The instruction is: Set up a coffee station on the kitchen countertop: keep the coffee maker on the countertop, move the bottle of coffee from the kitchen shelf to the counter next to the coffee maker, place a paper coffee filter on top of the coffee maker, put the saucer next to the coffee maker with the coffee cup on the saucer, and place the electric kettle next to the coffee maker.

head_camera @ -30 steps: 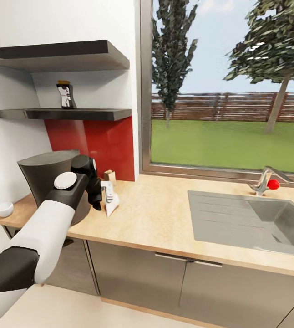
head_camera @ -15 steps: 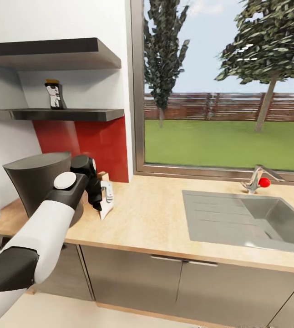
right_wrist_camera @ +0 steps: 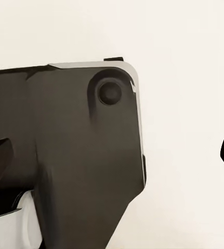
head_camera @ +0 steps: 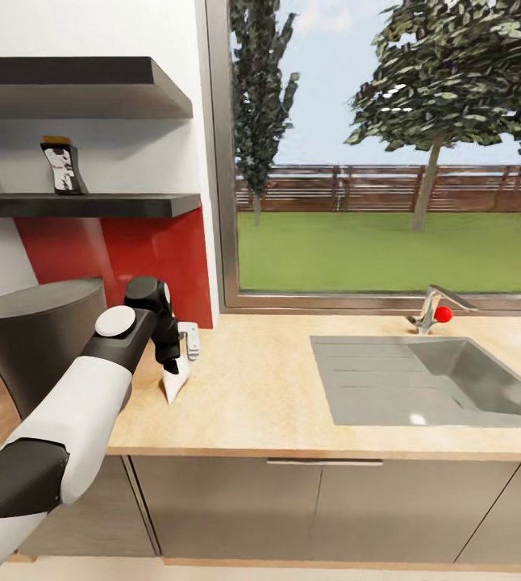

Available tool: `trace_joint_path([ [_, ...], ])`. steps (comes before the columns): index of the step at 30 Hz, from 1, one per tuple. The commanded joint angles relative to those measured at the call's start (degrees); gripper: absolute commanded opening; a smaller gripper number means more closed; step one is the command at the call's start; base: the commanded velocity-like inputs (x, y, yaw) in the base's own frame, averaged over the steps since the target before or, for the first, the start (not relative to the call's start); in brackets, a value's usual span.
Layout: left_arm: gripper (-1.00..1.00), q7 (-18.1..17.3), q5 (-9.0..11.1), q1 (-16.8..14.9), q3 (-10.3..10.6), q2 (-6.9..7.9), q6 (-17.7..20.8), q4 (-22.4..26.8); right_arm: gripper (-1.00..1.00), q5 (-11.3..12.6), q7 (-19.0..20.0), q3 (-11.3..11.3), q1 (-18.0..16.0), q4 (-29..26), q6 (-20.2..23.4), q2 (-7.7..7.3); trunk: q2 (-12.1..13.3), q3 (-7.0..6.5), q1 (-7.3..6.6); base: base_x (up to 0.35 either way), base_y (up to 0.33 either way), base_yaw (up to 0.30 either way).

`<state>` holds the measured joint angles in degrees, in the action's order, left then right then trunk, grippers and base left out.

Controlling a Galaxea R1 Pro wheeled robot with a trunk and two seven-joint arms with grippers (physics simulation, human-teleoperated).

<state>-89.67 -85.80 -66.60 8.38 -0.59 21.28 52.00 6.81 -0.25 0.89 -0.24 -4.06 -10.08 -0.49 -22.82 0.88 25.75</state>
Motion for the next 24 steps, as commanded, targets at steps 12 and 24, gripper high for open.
trace_joint_path([
  [12,1.0,-0.33,-0.41,0.29,0.23,-0.12,0.61,-0.02,1.0,0.4,0.08,0.16,-0.02,0.02,-0.03,0.14,-0.1,0.09,0.03,0.002,0.108,-0.008],
  [24,1.0,-0.33,-0.42,0.5,0.45,-0.4,0.67,-0.65,1.0,0.4,0.16,0.09,-0.02,0.02,-0.12,0.14,-0.1,0.09,0.03,0.167,0.199,0.0],
])
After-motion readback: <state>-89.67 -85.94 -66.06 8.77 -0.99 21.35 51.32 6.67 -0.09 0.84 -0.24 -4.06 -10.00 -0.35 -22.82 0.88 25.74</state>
